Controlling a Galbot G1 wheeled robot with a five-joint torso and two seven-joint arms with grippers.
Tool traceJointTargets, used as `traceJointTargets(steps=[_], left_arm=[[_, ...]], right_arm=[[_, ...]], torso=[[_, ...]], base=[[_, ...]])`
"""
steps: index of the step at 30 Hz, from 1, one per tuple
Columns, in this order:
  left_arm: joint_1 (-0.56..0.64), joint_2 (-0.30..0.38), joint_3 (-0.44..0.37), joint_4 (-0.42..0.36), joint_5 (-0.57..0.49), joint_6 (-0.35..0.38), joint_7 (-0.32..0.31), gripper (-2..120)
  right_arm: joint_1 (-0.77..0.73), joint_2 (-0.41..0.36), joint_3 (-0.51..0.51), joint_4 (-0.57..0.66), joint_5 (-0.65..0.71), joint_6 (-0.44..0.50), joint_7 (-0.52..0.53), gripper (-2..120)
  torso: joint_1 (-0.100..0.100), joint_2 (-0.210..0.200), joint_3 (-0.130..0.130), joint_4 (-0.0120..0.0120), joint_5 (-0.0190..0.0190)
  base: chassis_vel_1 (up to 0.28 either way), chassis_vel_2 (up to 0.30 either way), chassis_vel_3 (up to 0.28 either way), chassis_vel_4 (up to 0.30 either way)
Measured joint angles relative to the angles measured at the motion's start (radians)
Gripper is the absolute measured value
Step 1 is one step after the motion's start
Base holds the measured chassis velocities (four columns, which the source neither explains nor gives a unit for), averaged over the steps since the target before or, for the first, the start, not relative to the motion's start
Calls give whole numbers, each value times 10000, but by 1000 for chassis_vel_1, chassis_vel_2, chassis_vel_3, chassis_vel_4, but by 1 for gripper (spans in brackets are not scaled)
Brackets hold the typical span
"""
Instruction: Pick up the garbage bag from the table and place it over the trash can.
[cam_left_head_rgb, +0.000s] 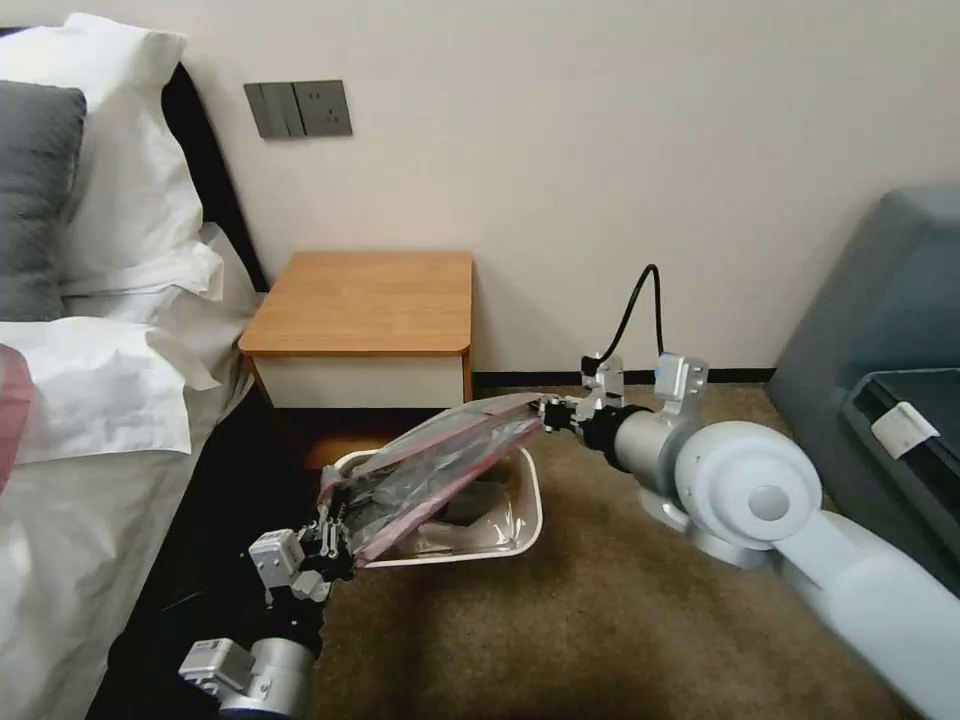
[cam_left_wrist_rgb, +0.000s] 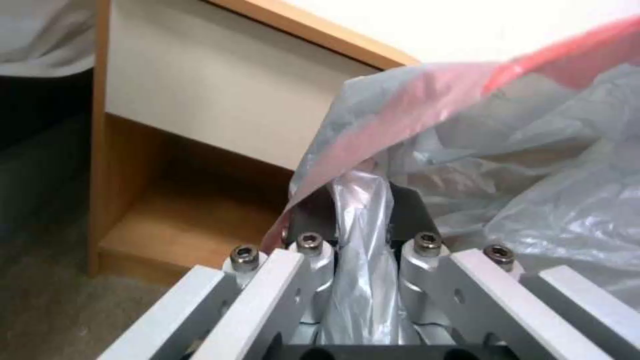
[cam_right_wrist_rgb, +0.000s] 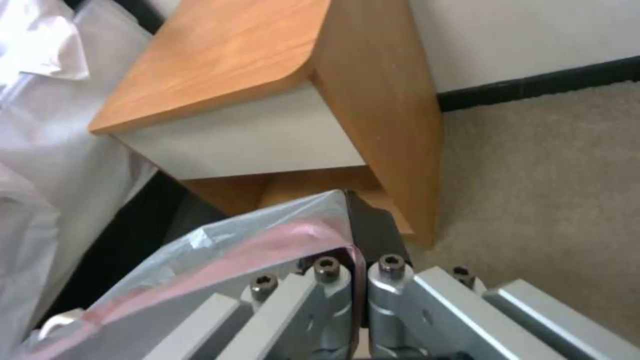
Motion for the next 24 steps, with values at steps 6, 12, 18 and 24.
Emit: traceJointTargets(steps=[6, 12, 18, 24], left_arm=[[135, 53, -204, -50, 147, -224, 449, 8], [64, 39, -900, -74, -255, -340, 1322, 8], [-98, -26, -992, 32, -436, -216, 1106, 8], [-234, -125, -891, 70, -575, -85, 872, 8]], right_arm=[[445, 27, -61, -560, 982, -645, 497, 0], [459, -791, 485, -778, 3226, -1746, 980, 8], [237, -950, 904, -444, 3562, -1783, 1127, 23], [-438, -970, 1271, 195, 4134, -1768, 1487, 50]], torso=[[0, -1, 0, 4, 1], [0, 0, 0, 1, -2], [0, 0, 0, 3, -1], [0, 0, 0, 3, -1]], base=[[0, 0, 0, 0], [0, 0, 0, 0], [0, 0, 0, 0], [0, 0, 0, 0]])
